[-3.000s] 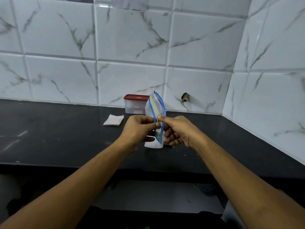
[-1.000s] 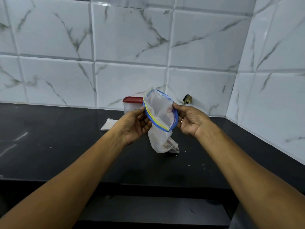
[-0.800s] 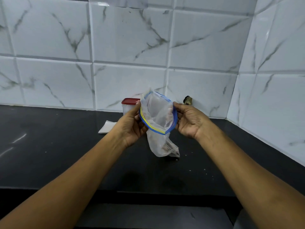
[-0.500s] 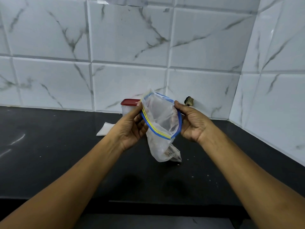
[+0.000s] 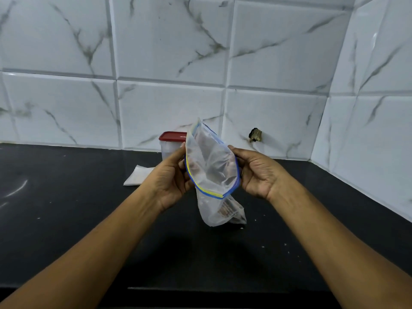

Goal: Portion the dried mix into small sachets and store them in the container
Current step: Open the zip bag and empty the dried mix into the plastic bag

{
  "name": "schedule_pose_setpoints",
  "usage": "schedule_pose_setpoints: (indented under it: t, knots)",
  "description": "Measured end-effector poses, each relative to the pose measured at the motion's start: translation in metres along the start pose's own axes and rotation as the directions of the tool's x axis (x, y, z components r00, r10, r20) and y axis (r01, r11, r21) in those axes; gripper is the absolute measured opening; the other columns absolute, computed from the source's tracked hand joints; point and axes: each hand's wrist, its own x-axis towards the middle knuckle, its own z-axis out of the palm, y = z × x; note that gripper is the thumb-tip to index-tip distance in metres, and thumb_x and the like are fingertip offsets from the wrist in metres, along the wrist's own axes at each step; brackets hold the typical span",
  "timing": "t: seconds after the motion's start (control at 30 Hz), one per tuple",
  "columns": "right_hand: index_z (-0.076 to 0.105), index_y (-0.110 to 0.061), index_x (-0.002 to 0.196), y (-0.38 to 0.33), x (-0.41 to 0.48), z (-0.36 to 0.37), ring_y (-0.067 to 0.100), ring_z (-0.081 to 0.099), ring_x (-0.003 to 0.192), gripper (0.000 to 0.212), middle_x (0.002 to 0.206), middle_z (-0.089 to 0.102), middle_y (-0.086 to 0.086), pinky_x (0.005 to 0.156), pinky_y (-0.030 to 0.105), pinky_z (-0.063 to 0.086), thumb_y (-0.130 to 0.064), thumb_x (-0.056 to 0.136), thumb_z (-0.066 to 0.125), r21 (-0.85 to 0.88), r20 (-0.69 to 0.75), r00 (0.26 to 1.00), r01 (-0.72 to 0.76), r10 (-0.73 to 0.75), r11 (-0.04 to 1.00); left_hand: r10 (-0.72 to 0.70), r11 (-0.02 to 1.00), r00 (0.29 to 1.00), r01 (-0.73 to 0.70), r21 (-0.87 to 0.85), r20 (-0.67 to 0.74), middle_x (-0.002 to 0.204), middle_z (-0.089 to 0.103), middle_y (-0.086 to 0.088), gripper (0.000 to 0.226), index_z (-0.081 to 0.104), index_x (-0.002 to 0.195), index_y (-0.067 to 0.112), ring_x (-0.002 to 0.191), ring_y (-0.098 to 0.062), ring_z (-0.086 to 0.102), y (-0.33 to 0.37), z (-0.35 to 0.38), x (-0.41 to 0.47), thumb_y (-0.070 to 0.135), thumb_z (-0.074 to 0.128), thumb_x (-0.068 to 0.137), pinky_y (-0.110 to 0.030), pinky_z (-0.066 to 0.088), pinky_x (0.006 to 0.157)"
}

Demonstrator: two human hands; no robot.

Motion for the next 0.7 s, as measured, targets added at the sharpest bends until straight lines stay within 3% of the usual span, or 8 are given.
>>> schedule_pose_setpoints:
  t: [0.1, 0.17, 0.23, 0.3, 0.43, 0.5, 0.57, 0.7]
  knots:
    - [0.073, 0.001, 0.113, 0.0, 0.004, -0.001, 0.031, 0.066, 0.113, 0.042, 0.115, 0.072, 0.017, 0.114, 0.048, 0.047, -0.014, 0.074, 0.081, 0.009, 0.033, 0.999, -0.027, 0.027, 1.0, -0.001, 1.0, 1.0, 0.001, 0.02, 0.015, 0.064, 0.063, 0.007, 0.023, 0.069, 0.1, 0.014, 0.059, -0.008, 0.064, 0.0, 0.0, 0.003, 0.036, 0.067, 0.097, -0.024, 0.057, 0.062]
    - [0.073, 0.003, 0.111, -0.002, 0.003, 0.001, 0.029, 0.066, 0.106, 0.043, 0.114, 0.07, 0.018, 0.117, 0.045, 0.043, -0.011, 0.071, 0.08, 0.029, 0.054, 0.998, -0.044, 0.042, 0.999, 0.001, 1.0, 0.999, -0.002, 0.024, 0.042, 0.073, 0.07, 0.004, 0.028, 0.068, 0.115, 0.012, 0.065, -0.009, 0.069, -0.001, 0.0, 0.003, 0.035, 0.064, 0.1, -0.026, 0.06, 0.064]
    - [0.073, 0.003, 0.111, -0.004, 0.001, 0.004, 0.025, 0.07, 0.091, 0.036, 0.104, 0.073, 0.016, 0.104, 0.04, 0.055, -0.009, 0.076, 0.076, 0.051, 0.08, 0.996, -0.045, 0.041, 0.998, 0.001, 1.0, 0.999, -0.001, 0.003, 0.048, 0.081, 0.074, 0.001, 0.03, 0.068, 0.121, 0.013, 0.073, -0.011, 0.071, 0.0, -0.002, 0.005, 0.034, 0.062, 0.1, -0.027, 0.062, 0.069]
    - [0.072, 0.001, 0.103, -0.006, 0.002, 0.004, 0.021, 0.072, 0.072, 0.016, 0.087, 0.074, 0.012, 0.075, 0.034, 0.064, -0.006, 0.089, 0.07, 0.113, 0.067, 0.997, -0.039, 0.031, 0.993, -0.007, 1.0, 0.998, 0.009, -0.028, 0.056, 0.085, 0.075, 0.0, 0.028, 0.069, 0.12, 0.012, 0.075, -0.012, 0.072, 0.001, -0.003, 0.006, 0.031, 0.063, 0.1, -0.027, 0.062, 0.068]
    - [0.065, -0.011, 0.099, -0.009, 0.005, 0.004, 0.02, 0.066, 0.081, 0.012, 0.083, 0.072, 0.007, 0.083, 0.036, 0.06, 0.0, 0.1, 0.058, 0.158, 0.025, 0.999, 0.04, -0.044, 0.987, -0.013, 0.996, 0.996, 0.021, -0.086, 0.093, 0.086, 0.072, -0.004, 0.019, 0.073, 0.106, 0.005, 0.065, -0.011, 0.068, 0.004, 0.0, 0.003, 0.016, 0.066, 0.091, -0.025, 0.062, 0.061]
    - [0.067, -0.012, 0.096, -0.009, 0.002, 0.005, 0.021, 0.067, 0.082, 0.018, 0.082, 0.072, 0.007, 0.08, 0.036, 0.061, 0.003, 0.1, 0.056, 0.121, 0.045, 0.997, 0.063, -0.068, 0.991, -0.002, 0.998, 0.997, 0.007, -0.058, 0.079, 0.106, 0.071, -0.016, 0.03, 0.067, 0.12, -0.001, 0.093, -0.024, 0.068, 0.004, 0.0, 0.003, 0.011, 0.064, 0.093, -0.033, 0.063, 0.079]
    - [0.074, -0.009, 0.097, -0.008, -0.003, 0.008, 0.023, 0.069, 0.087, 0.022, 0.088, 0.075, 0.009, 0.092, 0.039, 0.057, 0.004, 0.098, 0.055, 0.04, 0.102, 0.992, 0.066, -0.07, 0.997, 0.005, 1.0, 0.999, -0.007, 0.029, 0.053, 0.123, 0.056, -0.025, 0.042, 0.061, 0.132, 0.0, 0.112, -0.036, 0.049, 0.004, 0.002, 0.004, 0.01, 0.066, 0.091, -0.042, 0.053, 0.091]
    - [0.083, -0.014, 0.083, -0.008, -0.008, 0.012, 0.022, 0.069, 0.082, 0.022, 0.086, 0.076, 0.008, 0.091, 0.039, 0.057, -0.015, 0.097, 0.066, -0.075, 0.088, 0.993, 0.083, -0.077, 0.994, 0.069, 0.964, 0.996, -0.053, 0.259, -0.052, 0.106, 0.066, -0.018, 0.039, 0.063, 0.132, -0.002, 0.088, -0.031, 0.061, 0.002, 0.012, 0.001, 0.018, 0.066, 0.098, -0.039, 0.051, 0.078]
